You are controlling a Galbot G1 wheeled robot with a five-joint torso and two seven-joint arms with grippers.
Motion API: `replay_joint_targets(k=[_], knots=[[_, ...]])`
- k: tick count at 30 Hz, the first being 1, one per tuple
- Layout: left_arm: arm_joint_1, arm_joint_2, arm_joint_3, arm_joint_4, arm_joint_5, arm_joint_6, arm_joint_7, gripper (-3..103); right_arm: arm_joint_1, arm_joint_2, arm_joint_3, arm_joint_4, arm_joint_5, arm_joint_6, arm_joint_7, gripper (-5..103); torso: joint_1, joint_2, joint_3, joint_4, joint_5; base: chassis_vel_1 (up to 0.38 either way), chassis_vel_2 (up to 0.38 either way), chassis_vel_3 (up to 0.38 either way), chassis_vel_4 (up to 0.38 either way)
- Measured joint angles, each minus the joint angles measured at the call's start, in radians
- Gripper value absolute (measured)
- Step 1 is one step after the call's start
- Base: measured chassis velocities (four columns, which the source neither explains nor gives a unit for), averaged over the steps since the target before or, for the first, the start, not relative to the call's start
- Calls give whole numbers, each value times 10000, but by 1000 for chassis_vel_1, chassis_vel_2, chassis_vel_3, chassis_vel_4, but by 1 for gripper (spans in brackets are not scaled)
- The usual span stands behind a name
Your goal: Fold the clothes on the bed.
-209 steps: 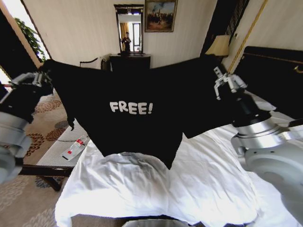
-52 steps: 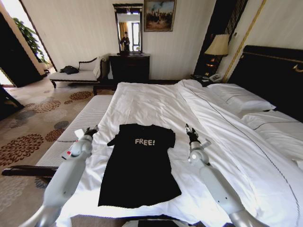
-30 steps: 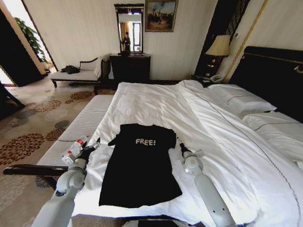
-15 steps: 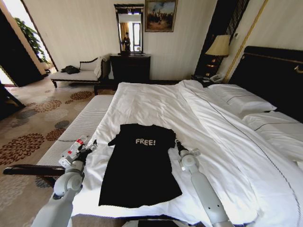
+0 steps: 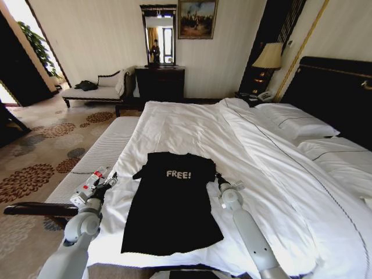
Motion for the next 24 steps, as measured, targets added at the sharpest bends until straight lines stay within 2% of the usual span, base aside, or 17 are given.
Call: replay_joint_targets(k=[7,11,12,18,24], knots=[[5,-9,0,78,25,0,-42,100,63,-16,-125,46,-111,302,-379,0,0,0,0,-1,0,0,0,0,0],[13,-4,-29,89,25,0,-73,100,212,30,-653,57,-693,748,-1355,0,0,0,0,-1,-2,0,0,0,0],[13,-4,-29,89,25,0,-73,100,212,30,-653,57,-693,748,-1355,0,0,0,0,-1,-2,0,0,0,0],[160,25,-202,69,25,0,-80,100,602,343,-1763,-611,-1884,1367,-2513,0,0,0,0,1,0,0,0,0,0],[355,65,-458,83,5,-34,-67,100,994,560,-2701,-1308,-3082,1581,-2865,0,0,0,0,1,-1,0,0,0,0]])
